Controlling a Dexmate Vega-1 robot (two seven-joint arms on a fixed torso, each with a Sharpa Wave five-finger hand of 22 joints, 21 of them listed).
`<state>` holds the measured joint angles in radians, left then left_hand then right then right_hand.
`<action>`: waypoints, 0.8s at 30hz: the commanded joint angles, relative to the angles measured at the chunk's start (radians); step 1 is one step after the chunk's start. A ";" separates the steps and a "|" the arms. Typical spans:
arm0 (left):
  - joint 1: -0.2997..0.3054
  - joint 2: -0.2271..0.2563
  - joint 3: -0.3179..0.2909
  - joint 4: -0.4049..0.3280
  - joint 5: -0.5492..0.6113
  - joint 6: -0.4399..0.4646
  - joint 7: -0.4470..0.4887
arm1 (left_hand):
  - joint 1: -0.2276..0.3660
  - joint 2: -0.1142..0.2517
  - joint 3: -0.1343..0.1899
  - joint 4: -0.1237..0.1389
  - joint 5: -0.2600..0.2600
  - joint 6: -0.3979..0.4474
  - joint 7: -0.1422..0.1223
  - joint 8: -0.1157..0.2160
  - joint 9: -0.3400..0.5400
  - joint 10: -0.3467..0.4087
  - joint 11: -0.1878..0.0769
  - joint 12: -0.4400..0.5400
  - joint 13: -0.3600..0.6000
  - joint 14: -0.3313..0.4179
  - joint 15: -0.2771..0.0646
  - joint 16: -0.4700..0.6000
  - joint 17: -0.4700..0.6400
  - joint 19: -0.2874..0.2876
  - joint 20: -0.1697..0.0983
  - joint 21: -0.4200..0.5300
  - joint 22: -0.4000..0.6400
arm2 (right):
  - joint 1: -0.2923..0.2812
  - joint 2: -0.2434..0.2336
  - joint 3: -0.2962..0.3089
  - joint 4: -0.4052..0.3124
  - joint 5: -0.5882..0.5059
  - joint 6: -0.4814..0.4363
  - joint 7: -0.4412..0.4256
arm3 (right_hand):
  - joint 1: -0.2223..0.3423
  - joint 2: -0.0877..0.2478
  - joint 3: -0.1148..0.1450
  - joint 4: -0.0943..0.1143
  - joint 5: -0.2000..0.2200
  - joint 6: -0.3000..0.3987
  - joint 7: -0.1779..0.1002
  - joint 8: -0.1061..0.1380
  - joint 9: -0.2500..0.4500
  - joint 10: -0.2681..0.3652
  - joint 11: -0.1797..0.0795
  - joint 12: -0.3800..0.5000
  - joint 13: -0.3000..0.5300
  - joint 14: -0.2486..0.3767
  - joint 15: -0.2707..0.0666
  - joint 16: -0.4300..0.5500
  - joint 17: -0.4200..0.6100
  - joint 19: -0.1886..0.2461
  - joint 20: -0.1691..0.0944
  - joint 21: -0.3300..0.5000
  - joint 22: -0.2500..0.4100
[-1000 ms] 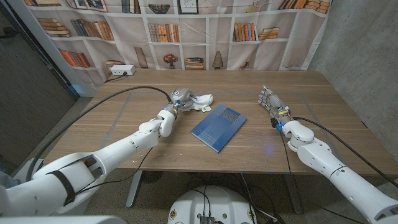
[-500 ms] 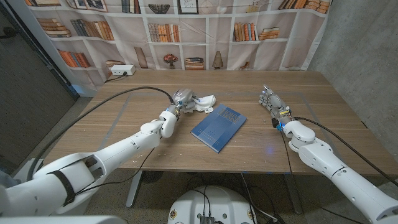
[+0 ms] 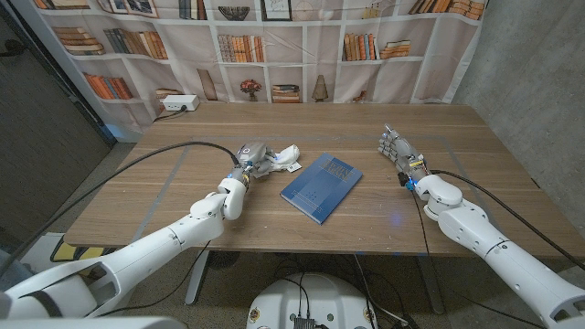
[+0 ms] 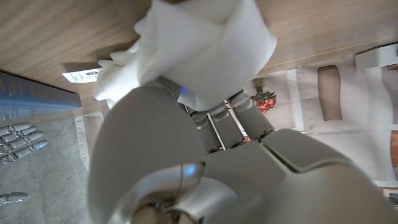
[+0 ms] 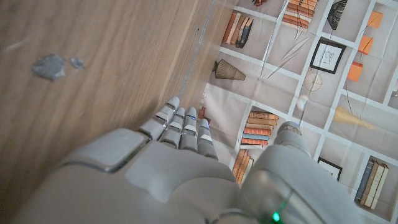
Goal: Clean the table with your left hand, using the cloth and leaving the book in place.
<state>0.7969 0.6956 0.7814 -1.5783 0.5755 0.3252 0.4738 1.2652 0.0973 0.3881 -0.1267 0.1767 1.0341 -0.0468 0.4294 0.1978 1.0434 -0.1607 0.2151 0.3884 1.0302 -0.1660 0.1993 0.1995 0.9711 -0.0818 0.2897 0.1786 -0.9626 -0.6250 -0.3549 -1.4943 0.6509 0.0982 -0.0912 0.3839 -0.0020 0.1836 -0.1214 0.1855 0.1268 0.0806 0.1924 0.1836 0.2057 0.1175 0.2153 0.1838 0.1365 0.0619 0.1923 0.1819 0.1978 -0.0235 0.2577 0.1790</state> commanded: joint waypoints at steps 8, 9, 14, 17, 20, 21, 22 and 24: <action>0.125 0.043 -0.063 -0.142 -0.023 0.150 -0.014 | -0.007 0.000 0.007 0.000 -0.001 0.009 -0.003 0.006 0.001 0.010 -0.007 -0.003 0.005 0.009 -0.046 0.005 0.003 -0.005 -0.003 -0.002 0.004 | 0.013 0.001 -0.009 0.006 -0.001 -0.011 0.011 | 0.009 0.008 -0.005 -0.002 0.000 0.010 0.000 0.004 0.005 0.007 0.000 0.002 0.004 0.008 0.001 -0.001 0.002 0.009 0.003 -0.006 0.003; 0.116 0.039 -0.059 -0.131 -0.020 0.143 -0.013 | -0.007 0.000 0.007 0.000 -0.001 0.009 -0.004 0.006 0.001 0.011 -0.007 -0.003 0.005 0.009 -0.045 0.005 0.003 -0.005 -0.003 -0.002 0.004 | 0.012 0.001 -0.008 0.005 0.000 -0.010 0.010 | 0.009 0.008 -0.005 -0.002 0.000 0.010 0.000 0.004 0.005 0.007 0.000 0.002 0.004 0.008 0.001 -0.001 0.002 0.009 0.003 -0.006 0.003; 0.052 0.009 -0.034 -0.046 -0.007 0.073 0.004 | -0.007 0.000 0.008 -0.001 0.000 0.009 -0.004 0.006 0.001 0.011 -0.008 -0.004 0.005 0.011 -0.046 0.005 0.003 -0.004 -0.004 -0.002 0.004 | 0.004 0.001 -0.005 0.003 0.003 -0.006 0.006 | 0.009 0.008 -0.005 -0.002 0.000 0.010 -0.001 0.004 0.005 0.008 0.000 0.002 0.004 0.009 0.001 -0.001 0.002 0.010 0.003 -0.007 0.003; -0.006 -0.017 -0.008 0.027 0.009 0.020 0.010 | -0.007 -0.001 0.009 -0.001 0.000 0.010 -0.004 0.007 0.001 0.012 -0.008 -0.003 0.006 0.010 -0.045 0.005 0.003 -0.004 -0.003 -0.002 0.004 | -0.001 0.001 -0.003 0.000 0.004 -0.005 0.003 | 0.009 0.009 -0.006 -0.002 0.000 0.010 -0.001 0.003 0.005 0.008 0.000 0.002 0.004 0.009 0.002 -0.001 0.002 0.010 0.003 -0.007 0.003; -0.064 -0.043 0.018 0.091 0.028 -0.027 0.012 | -0.008 -0.001 0.009 -0.001 0.000 0.012 -0.004 0.007 0.001 0.012 -0.004 -0.003 0.007 0.010 -0.046 0.004 0.002 -0.003 -0.003 -0.002 0.004 | -0.008 -0.001 0.000 -0.005 0.004 -0.002 -0.002 | 0.009 0.009 -0.006 -0.002 -0.001 0.010 -0.002 0.003 0.005 0.009 0.001 0.003 0.004 0.009 0.002 -0.001 0.002 0.011 0.003 -0.008 0.003; -0.082 -0.051 0.027 0.109 0.038 -0.040 0.014 | -0.008 -0.001 0.009 -0.001 0.000 0.011 -0.004 0.007 0.001 0.012 -0.004 -0.003 0.007 0.010 -0.046 0.004 0.002 -0.003 -0.003 -0.002 0.004 | -0.012 -0.002 0.002 -0.007 0.006 -0.001 -0.003 | 0.009 0.009 -0.006 -0.002 -0.001 0.009 -0.002 0.003 0.005 0.008 0.001 0.002 0.004 0.010 0.002 -0.001 0.002 0.011 0.002 -0.008 0.003; -0.100 -0.059 0.036 0.126 0.046 -0.052 0.016 | -0.008 -0.001 0.009 -0.001 0.000 0.011 -0.003 0.007 0.001 0.013 -0.004 -0.003 0.007 0.010 -0.046 0.004 0.002 -0.003 -0.003 -0.002 0.004 | -0.015 -0.002 0.004 -0.009 0.007 0.000 -0.005 | 0.009 0.009 -0.006 -0.002 -0.001 0.009 -0.002 0.003 0.005 0.008 0.002 0.002 0.004 0.009 0.002 -0.001 0.002 0.011 0.003 -0.008 0.003; -0.135 -0.073 0.053 0.162 0.059 -0.085 0.018 | -0.008 -0.001 0.010 -0.001 0.000 0.011 -0.004 0.007 0.001 0.013 -0.004 -0.004 0.006 0.011 -0.047 0.005 0.002 -0.003 -0.003 -0.002 0.004 | -0.023 -0.004 0.007 -0.014 0.010 -0.001 -0.010 | 0.009 0.009 -0.006 -0.002 -0.001 0.009 -0.003 0.003 0.005 0.008 0.001 0.002 0.004 0.009 0.002 -0.001 0.002 0.011 0.003 -0.009 0.003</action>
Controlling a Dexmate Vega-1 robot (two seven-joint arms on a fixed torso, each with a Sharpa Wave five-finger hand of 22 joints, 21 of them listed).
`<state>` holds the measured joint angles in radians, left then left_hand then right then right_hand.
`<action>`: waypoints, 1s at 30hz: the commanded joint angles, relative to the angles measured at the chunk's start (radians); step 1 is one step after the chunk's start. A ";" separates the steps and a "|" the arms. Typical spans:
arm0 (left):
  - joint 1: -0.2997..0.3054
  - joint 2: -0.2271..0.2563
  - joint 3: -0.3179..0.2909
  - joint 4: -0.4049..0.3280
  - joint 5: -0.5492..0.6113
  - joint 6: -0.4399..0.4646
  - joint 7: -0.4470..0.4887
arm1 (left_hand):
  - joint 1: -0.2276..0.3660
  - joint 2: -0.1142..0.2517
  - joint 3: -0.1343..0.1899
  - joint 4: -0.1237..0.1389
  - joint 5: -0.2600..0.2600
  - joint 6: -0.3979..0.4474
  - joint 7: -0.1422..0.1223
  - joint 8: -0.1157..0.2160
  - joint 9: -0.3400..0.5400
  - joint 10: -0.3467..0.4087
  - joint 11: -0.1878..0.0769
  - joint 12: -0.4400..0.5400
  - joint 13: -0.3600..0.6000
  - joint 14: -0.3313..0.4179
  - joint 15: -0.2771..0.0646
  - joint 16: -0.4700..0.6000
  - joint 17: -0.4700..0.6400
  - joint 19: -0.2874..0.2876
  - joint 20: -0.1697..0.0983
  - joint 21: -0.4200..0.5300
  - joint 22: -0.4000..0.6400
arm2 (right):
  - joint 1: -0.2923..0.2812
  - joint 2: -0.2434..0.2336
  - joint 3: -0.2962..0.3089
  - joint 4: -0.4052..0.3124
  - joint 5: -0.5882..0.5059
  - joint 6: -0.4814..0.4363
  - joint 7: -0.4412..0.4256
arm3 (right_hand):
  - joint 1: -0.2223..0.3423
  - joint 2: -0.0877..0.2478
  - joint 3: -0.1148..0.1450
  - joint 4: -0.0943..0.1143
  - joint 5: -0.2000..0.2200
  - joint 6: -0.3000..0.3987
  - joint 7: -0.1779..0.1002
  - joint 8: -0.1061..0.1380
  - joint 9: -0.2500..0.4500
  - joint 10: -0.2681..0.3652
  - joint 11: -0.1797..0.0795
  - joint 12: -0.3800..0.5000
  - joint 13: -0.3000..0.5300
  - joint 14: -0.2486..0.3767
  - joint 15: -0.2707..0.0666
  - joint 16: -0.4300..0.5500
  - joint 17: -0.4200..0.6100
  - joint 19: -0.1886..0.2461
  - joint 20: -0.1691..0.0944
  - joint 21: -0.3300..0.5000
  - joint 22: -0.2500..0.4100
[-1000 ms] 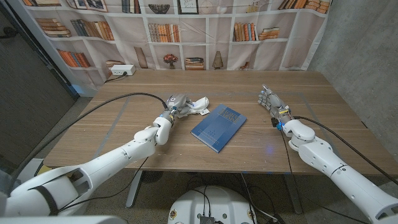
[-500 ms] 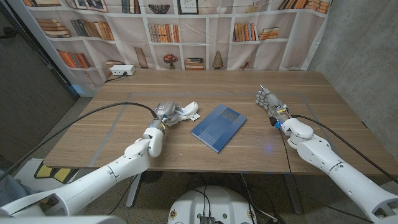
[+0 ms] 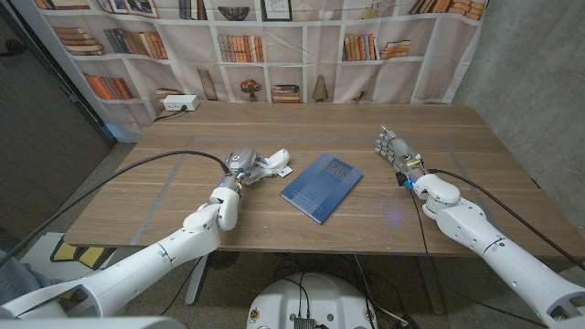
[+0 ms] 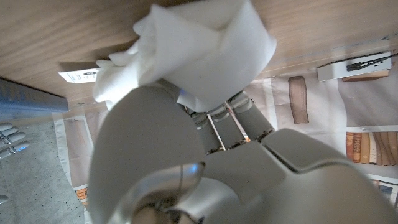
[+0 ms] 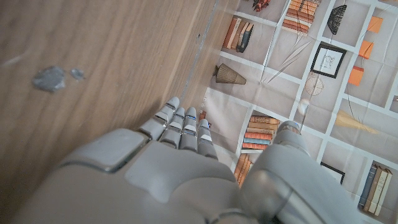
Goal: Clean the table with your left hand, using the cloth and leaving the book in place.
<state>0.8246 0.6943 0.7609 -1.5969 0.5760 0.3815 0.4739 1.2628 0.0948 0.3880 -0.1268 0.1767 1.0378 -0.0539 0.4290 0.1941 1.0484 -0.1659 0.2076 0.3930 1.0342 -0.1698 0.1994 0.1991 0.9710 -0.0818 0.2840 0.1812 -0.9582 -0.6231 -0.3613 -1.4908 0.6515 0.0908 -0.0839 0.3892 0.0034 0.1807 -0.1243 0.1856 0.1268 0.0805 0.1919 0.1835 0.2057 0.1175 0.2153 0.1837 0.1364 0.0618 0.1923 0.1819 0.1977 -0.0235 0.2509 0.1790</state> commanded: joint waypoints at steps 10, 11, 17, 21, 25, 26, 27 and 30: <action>-0.319 -0.162 0.146 0.393 0.083 -0.290 0.047 | -0.006 0.001 0.012 -0.002 0.000 0.005 0.003 0.006 0.004 0.007 -0.003 0.002 0.002 0.005 -0.044 0.003 0.002 -0.004 -0.004 0.003 0.001 | -0.055 -0.016 0.027 -0.051 0.010 0.002 -0.048 | 0.003 0.004 -0.004 0.001 -0.001 0.010 -0.003 0.004 0.005 0.008 0.001 0.002 0.004 0.011 0.004 -0.001 0.002 0.012 0.003 -0.004 0.003; -0.327 -0.167 0.150 0.404 0.083 -0.296 0.050 | -0.006 0.001 0.012 -0.002 0.000 0.006 0.002 0.006 0.004 0.008 -0.003 0.002 0.002 0.005 -0.044 0.003 0.002 -0.003 -0.004 0.003 0.001 | -0.057 -0.017 0.028 -0.054 0.010 0.001 -0.050 | 0.003 0.004 -0.004 0.001 -0.001 0.010 -0.002 0.004 0.005 0.008 0.001 0.002 0.004 0.012 0.004 -0.001 0.002 0.012 0.003 -0.004 0.003; -0.345 -0.167 0.158 0.420 0.075 -0.318 0.058 | -0.007 0.002 0.014 -0.001 0.000 0.004 0.002 0.006 0.004 0.009 -0.003 0.003 0.004 0.007 -0.044 0.004 0.003 -0.003 -0.005 0.003 0.002 | -0.066 -0.020 0.027 -0.071 0.003 -0.004 -0.065 | 0.003 0.004 -0.005 0.001 -0.001 0.010 -0.003 0.003 0.005 0.008 -0.001 0.002 0.004 0.010 0.003 -0.001 0.002 0.013 0.003 -0.006 0.004; -0.333 -0.148 0.157 0.389 0.079 -0.307 0.058 | -0.007 0.002 0.015 -0.001 0.000 0.005 0.002 0.006 0.004 0.008 -0.003 0.002 0.006 0.010 -0.043 0.005 0.003 0.001 -0.006 0.005 0.002 | -0.070 -0.021 0.028 -0.076 0.006 -0.007 -0.065 | 0.003 0.005 -0.005 0.001 -0.001 0.010 -0.003 0.004 0.005 0.007 0.000 0.001 0.004 0.011 0.002 -0.001 0.002 0.014 0.003 -0.007 0.004; -0.312 -0.129 0.144 0.346 0.072 -0.291 0.051 | -0.007 0.002 0.016 -0.002 0.000 0.004 0.002 0.006 0.004 0.006 -0.004 0.001 0.005 0.009 -0.045 0.004 0.003 0.001 -0.006 0.005 0.002 | -0.072 -0.028 0.029 -0.087 0.009 -0.018 -0.064 | 0.003 0.005 -0.005 0.001 -0.001 0.010 -0.003 0.003 0.005 0.007 -0.002 0.001 0.004 0.011 0.002 -0.002 0.002 0.014 0.003 -0.008 0.004; -0.309 -0.125 0.142 0.337 0.072 -0.286 0.047 | -0.007 0.002 0.016 -0.002 0.000 0.004 0.002 0.006 0.004 0.005 -0.004 0.000 0.005 0.009 -0.045 0.004 0.003 0.001 -0.006 0.005 0.002 | -0.072 -0.028 0.030 -0.087 0.009 -0.017 -0.063 | 0.003 0.005 -0.005 0.001 -0.001 0.010 -0.003 0.004 0.005 0.008 0.000 0.001 0.004 0.011 0.002 -0.002 0.002 0.014 0.003 -0.008 0.004; -0.306 -0.123 0.141 0.329 0.076 -0.279 0.046 | -0.007 0.002 0.016 -0.002 0.000 0.004 0.003 0.006 0.004 0.005 -0.005 0.001 0.005 0.008 -0.045 0.004 0.003 0.000 -0.006 0.004 0.002 | -0.070 -0.029 0.030 -0.086 0.010 -0.016 -0.060 | 0.003 0.005 -0.005 0.001 -0.001 0.010 -0.003 0.004 0.005 0.008 0.000 0.002 0.004 0.011 0.002 -0.002 0.002 0.015 0.003 -0.008 0.004; -0.298 -0.118 0.138 0.308 0.082 -0.261 0.037 | -0.007 0.003 0.017 -0.002 0.000 0.001 0.003 0.005 0.004 0.003 -0.005 0.000 0.006 0.006 -0.044 0.003 0.003 -0.006 -0.004 0.002 0.003 | -0.064 -0.032 0.030 -0.082 0.013 -0.017 -0.048 | 0.003 0.005 -0.006 0.001 -0.001 0.010 -0.003 0.003 0.005 0.008 0.000 0.002 0.004 0.011 0.002 -0.002 0.002 0.015 0.003 -0.009 0.004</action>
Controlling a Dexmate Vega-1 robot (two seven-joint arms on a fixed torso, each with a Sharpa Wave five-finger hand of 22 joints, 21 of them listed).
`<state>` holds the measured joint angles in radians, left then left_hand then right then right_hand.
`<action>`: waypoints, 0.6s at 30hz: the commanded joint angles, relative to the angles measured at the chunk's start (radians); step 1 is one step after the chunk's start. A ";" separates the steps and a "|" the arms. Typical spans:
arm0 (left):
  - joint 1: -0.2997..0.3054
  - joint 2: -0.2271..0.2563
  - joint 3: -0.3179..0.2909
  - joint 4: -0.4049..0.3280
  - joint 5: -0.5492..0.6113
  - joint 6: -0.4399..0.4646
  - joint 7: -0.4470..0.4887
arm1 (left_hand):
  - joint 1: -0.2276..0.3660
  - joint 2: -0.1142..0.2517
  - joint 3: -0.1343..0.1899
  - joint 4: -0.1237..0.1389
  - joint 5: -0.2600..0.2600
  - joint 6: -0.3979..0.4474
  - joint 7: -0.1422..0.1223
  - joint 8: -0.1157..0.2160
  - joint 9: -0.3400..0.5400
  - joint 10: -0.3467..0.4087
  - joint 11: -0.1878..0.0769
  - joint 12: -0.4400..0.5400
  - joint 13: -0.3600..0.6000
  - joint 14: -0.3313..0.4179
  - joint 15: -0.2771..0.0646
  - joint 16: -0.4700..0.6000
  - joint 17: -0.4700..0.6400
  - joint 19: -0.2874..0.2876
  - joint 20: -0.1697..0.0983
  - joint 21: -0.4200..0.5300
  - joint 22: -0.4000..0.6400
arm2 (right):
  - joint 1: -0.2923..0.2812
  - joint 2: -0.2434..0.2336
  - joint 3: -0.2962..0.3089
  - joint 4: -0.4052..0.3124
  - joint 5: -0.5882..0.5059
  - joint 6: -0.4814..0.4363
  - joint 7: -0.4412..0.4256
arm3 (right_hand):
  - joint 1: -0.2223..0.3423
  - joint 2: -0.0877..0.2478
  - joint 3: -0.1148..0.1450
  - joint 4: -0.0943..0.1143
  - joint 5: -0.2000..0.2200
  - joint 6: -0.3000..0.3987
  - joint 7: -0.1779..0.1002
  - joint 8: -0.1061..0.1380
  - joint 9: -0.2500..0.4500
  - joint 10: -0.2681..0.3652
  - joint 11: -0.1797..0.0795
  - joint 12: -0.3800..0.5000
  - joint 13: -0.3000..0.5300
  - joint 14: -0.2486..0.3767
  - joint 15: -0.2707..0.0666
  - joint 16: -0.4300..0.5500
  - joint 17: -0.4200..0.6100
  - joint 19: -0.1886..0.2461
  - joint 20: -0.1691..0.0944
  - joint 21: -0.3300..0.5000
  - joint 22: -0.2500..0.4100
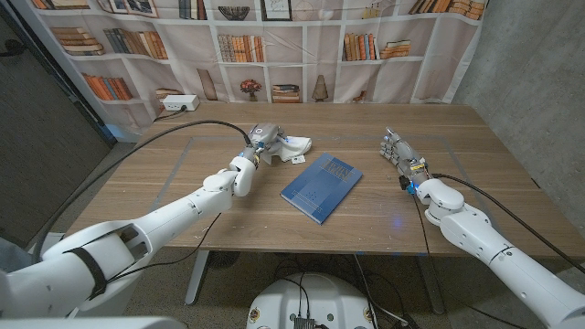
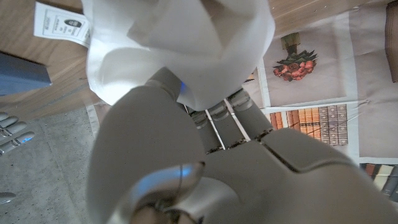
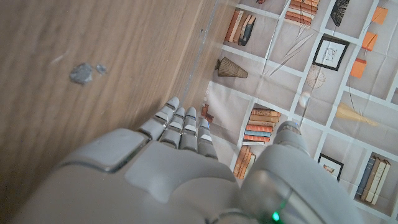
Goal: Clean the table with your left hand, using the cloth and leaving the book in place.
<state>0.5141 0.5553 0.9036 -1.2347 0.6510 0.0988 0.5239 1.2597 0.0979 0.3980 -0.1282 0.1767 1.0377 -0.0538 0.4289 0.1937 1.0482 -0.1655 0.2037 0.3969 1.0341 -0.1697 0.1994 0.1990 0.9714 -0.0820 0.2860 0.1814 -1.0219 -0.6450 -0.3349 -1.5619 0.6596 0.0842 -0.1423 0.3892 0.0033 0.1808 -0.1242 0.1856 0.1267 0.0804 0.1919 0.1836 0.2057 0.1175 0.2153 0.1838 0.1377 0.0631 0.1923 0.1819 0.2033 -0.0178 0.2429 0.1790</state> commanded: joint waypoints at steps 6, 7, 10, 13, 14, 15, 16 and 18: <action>0.025 0.025 -0.010 -0.080 0.012 0.039 -0.021 | -0.005 0.002 0.009 0.000 0.000 -0.012 -0.004 0.000 0.005 -0.004 -0.007 0.002 0.006 -0.003 -0.045 0.000 0.004 -0.012 -0.004 -0.002 0.003 | 0.004 -0.006 0.004 0.002 0.005 0.004 0.022 | 0.003 0.005 -0.006 0.001 -0.001 0.009 -0.004 0.003 0.005 0.007 -0.002 0.001 0.004 0.009 0.001 -0.002 0.002 0.010 -0.003 -0.002 0.004; 0.027 0.026 -0.010 -0.083 0.014 0.042 -0.021 | -0.005 0.002 0.009 0.000 0.000 -0.013 -0.003 0.000 0.005 -0.005 -0.008 0.002 0.006 -0.003 -0.045 0.000 0.003 -0.012 -0.005 -0.002 0.003 | 0.005 -0.005 0.003 0.005 0.006 0.004 0.024 | 0.003 0.005 -0.006 0.001 -0.001 0.009 -0.004 0.003 0.005 0.008 -0.002 0.001 0.004 0.009 0.001 -0.002 0.002 0.010 -0.003 -0.003 0.004; 0.032 0.027 -0.013 -0.086 0.016 0.045 -0.020 | -0.006 0.003 0.010 0.000 -0.001 -0.013 -0.001 0.000 0.006 -0.006 -0.006 0.002 0.007 -0.005 -0.044 0.000 0.004 -0.013 -0.005 -0.003 0.003 | 0.005 -0.006 0.000 0.007 0.005 0.004 0.029 | 0.003 0.006 -0.006 0.001 -0.001 0.011 -0.004 0.004 0.005 0.008 0.000 0.001 0.004 0.009 0.000 -0.002 0.002 0.011 -0.002 -0.003 0.004; 0.035 0.027 -0.014 -0.088 0.017 0.045 -0.020 | -0.006 0.003 0.010 0.000 -0.001 -0.017 -0.003 -0.001 0.006 -0.007 -0.009 0.002 0.008 -0.007 -0.043 -0.001 0.004 -0.015 -0.005 -0.003 0.003 | 0.002 -0.005 0.000 0.007 0.005 0.007 0.028 | 0.004 0.006 -0.006 0.001 -0.001 0.010 -0.005 0.004 0.005 0.009 -0.001 0.001 0.004 0.010 0.001 -0.002 0.002 0.011 -0.003 -0.004 0.004; 0.035 0.027 -0.014 -0.088 0.017 0.045 -0.021 | -0.006 0.003 0.010 0.000 -0.001 -0.017 -0.002 -0.001 0.006 -0.006 -0.008 0.002 0.009 -0.008 -0.043 -0.001 0.004 -0.014 -0.005 -0.003 0.003 | 0.001 -0.005 0.000 0.006 0.005 0.007 0.027 | 0.004 0.006 -0.006 0.001 -0.001 0.011 -0.004 0.004 0.005 0.009 -0.001 0.001 0.004 0.010 0.000 -0.002 0.002 0.011 -0.003 -0.004 0.004; 0.035 0.027 -0.014 -0.088 0.019 0.045 -0.019 | -0.006 0.003 0.011 0.000 0.000 -0.017 -0.001 -0.001 0.006 -0.007 -0.007 0.002 0.009 -0.008 -0.044 -0.001 0.004 -0.015 -0.005 -0.003 0.003 | -0.001 -0.005 0.001 0.006 0.005 0.008 0.026 | 0.004 0.006 -0.006 0.001 -0.001 0.011 -0.005 0.004 0.005 0.009 -0.001 0.002 0.004 0.010 0.000 -0.002 0.002 0.011 -0.002 -0.004 0.004; 0.036 0.027 -0.014 -0.088 0.020 0.045 -0.018 | -0.006 0.003 0.011 0.000 0.000 -0.017 -0.002 -0.001 0.006 -0.008 -0.007 0.002 0.009 -0.009 -0.044 -0.001 0.004 -0.016 -0.006 -0.003 0.003 | -0.001 -0.005 0.001 0.005 0.005 0.008 0.025 | 0.004 0.006 -0.006 0.001 -0.001 0.011 -0.006 0.004 0.005 0.009 -0.001 0.001 0.004 0.009 0.000 -0.002 0.002 0.011 -0.003 -0.004 0.004; 0.036 0.026 -0.014 -0.086 0.020 0.043 -0.019 | -0.006 0.003 0.011 0.000 0.000 -0.018 -0.002 -0.001 0.006 -0.007 -0.008 0.002 0.010 -0.008 -0.044 -0.001 0.004 -0.018 -0.005 -0.004 0.003 | -0.002 -0.005 0.002 0.005 0.006 0.009 0.024 | 0.004 0.006 -0.006 0.001 -0.001 0.010 -0.005 0.003 0.005 0.009 -0.001 0.001 0.004 0.010 0.000 -0.002 0.002 0.011 -0.003 -0.005 0.004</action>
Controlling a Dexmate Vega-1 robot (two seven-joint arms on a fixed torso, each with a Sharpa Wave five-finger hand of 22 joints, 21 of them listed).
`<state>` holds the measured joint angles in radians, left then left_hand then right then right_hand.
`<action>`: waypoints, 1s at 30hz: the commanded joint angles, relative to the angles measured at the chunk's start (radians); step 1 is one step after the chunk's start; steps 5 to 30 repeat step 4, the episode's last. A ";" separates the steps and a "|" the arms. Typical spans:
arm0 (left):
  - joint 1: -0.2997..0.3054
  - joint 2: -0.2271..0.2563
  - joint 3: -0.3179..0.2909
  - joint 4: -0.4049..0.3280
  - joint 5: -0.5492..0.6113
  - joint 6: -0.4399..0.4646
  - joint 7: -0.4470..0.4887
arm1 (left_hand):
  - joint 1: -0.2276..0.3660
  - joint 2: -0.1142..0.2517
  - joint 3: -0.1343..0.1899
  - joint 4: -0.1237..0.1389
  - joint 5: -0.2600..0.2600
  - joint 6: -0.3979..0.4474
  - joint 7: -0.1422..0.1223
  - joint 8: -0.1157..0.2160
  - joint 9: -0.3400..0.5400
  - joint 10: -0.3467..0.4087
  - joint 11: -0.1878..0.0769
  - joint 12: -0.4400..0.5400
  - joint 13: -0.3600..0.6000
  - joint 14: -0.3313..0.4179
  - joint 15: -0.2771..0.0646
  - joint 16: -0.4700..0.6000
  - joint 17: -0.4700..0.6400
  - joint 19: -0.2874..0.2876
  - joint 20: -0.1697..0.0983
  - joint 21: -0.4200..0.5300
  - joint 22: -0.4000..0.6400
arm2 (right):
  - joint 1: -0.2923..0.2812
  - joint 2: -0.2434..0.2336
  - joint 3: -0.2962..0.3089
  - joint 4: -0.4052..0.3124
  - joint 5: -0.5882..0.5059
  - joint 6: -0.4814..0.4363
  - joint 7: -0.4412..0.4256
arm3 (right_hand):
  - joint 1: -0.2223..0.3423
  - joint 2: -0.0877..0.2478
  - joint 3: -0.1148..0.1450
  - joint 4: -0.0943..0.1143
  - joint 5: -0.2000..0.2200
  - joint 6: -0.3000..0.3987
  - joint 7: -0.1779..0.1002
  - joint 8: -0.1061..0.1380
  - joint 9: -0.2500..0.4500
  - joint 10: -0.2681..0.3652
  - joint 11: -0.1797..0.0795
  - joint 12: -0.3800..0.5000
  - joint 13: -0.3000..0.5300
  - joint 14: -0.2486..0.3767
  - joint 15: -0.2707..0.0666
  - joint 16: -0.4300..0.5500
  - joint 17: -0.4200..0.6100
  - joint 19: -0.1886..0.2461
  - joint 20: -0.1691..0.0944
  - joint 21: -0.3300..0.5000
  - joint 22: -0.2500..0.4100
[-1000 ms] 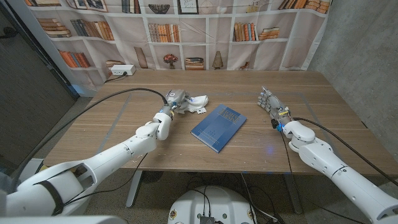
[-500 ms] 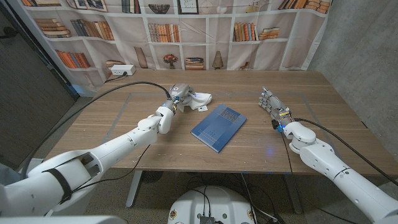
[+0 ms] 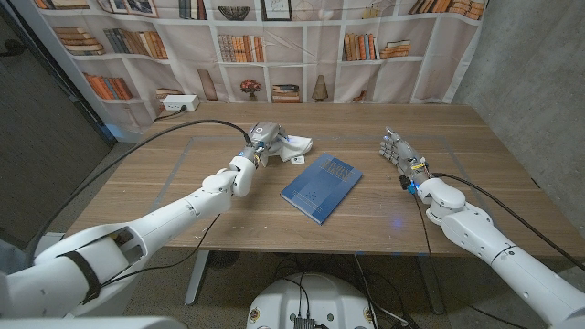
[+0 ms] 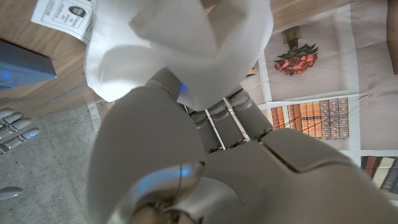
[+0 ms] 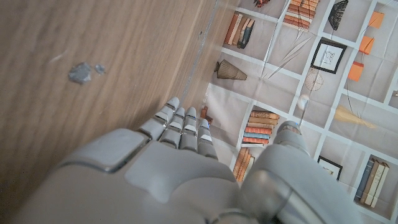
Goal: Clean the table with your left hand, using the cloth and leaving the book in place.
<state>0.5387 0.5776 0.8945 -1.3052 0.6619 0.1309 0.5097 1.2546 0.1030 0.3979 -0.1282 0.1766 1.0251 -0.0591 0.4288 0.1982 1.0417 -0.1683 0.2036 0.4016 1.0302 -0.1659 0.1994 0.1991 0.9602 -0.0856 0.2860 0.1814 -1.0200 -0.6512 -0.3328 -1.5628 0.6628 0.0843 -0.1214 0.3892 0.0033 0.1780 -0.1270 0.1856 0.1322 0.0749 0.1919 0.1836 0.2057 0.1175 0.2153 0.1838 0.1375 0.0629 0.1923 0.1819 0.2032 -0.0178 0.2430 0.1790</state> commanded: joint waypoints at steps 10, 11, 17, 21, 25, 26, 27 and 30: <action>0.008 -0.001 -0.005 -0.007 0.009 0.005 -0.001 | -0.001 -0.001 0.012 0.000 0.000 -0.005 0.005 0.000 0.002 0.001 -0.007 0.003 0.005 -0.002 -0.049 0.000 0.004 -0.007 -0.002 -0.004 0.003 | -0.005 0.000 0.001 0.004 0.001 0.009 0.001 | 0.004 0.006 -0.004 0.003 -0.001 0.005 -0.001 0.004 0.005 0.010 -0.001 0.002 0.004 0.010 0.000 -0.002 0.002 0.012 -0.002 -0.005 0.004; 0.008 -0.001 -0.005 -0.007 0.009 0.005 -0.001 | -0.001 -0.001 0.012 0.000 0.000 -0.005 0.005 0.000 0.002 0.001 -0.007 0.003 0.005 -0.002 -0.049 0.000 0.004 -0.007 -0.002 -0.004 0.003 | -0.005 0.000 0.001 0.004 0.001 0.009 0.001 | 0.004 0.006 -0.004 0.003 -0.001 0.005 -0.001 0.004 0.005 0.010 -0.001 0.002 0.004 0.010 0.000 -0.002 0.002 0.012 -0.002 -0.005 0.004; 0.008 -0.001 -0.005 -0.007 0.009 0.005 -0.001 | -0.001 -0.001 0.012 0.000 0.000 -0.005 0.005 0.000 0.002 0.001 -0.007 0.003 0.005 -0.002 -0.049 0.000 0.004 -0.007 -0.002 -0.004 0.003 | -0.005 0.000 0.001 0.004 0.001 0.009 0.001 | 0.004 0.006 -0.004 0.003 -0.001 0.005 -0.001 0.004 0.005 0.010 -0.001 0.002 0.004 0.010 0.000 -0.002 0.002 0.012 -0.002 -0.005 0.004; 0.008 -0.001 -0.005 -0.007 0.009 0.005 -0.001 | -0.001 -0.001 0.012 0.000 0.000 -0.005 0.005 0.000 0.002 0.001 -0.007 0.003 0.005 -0.002 -0.049 0.000 0.004 -0.007 -0.002 -0.004 0.003 | -0.005 0.000 0.001 0.004 0.001 0.009 0.001 | 0.004 0.006 -0.004 0.003 -0.001 0.005 -0.001 0.004 0.005 0.010 -0.001 0.002 0.004 0.010 0.000 -0.002 0.002 0.012 -0.002 -0.005 0.004; 0.008 -0.001 -0.005 -0.007 0.009 0.005 -0.001 | -0.001 -0.001 0.012 0.000 0.000 -0.005 0.005 0.000 0.002 0.001 -0.007 0.003 0.005 -0.002 -0.049 0.000 0.004 -0.007 -0.002 -0.004 0.003 | -0.005 0.000 0.001 0.004 0.001 0.009 0.001 | 0.004 0.006 -0.004 0.003 -0.001 0.005 -0.001 0.004 0.005 0.010 -0.001 0.002 0.004 0.010 0.000 -0.002 0.002 0.012 -0.002 -0.005 0.004; 0.008 -0.001 -0.005 -0.007 0.009 0.005 -0.001 | -0.001 -0.001 0.012 0.000 0.000 -0.005 0.005 0.000 0.002 0.001 -0.007 0.003 0.005 -0.002 -0.049 0.000 0.004 -0.007 -0.002 -0.004 0.003 | -0.005 0.000 0.001 0.004 0.001 0.009 0.001 | 0.004 0.006 -0.004 0.003 -0.001 0.005 -0.001 0.004 0.005 0.010 -0.001 0.002 0.004 0.010 0.000 -0.002 0.002 0.012 -0.002 -0.005 0.004; 0.008 -0.001 -0.005 -0.007 0.009 0.005 -0.001 | -0.001 -0.001 0.012 0.000 0.000 -0.005 0.005 0.000 0.002 0.001 -0.007 0.003 0.005 -0.002 -0.049 0.000 0.004 -0.007 -0.002 -0.004 0.003 | -0.005 0.000 0.001 0.004 0.001 0.009 0.001 | 0.004 0.006 -0.004 0.003 -0.001 0.005 -0.001 0.004 0.005 0.010 -0.001 0.002 0.004 0.010 0.000 -0.002 0.002 0.012 -0.002 -0.005 0.004; 0.008 -0.001 -0.005 -0.007 0.009 0.005 -0.001 | -0.001 -0.001 0.012 0.000 0.000 -0.005 0.005 0.000 0.002 0.001 -0.007 0.003 0.005 -0.002 -0.049 0.000 0.004 -0.007 -0.002 -0.004 0.003 | -0.005 0.000 0.001 0.004 0.001 0.009 0.001 | 0.004 0.006 -0.004 0.003 -0.001 0.005 -0.001 0.004 0.005 0.010 -0.001 0.002 0.004 0.010 0.000 -0.002 0.002 0.012 -0.002 -0.005 0.004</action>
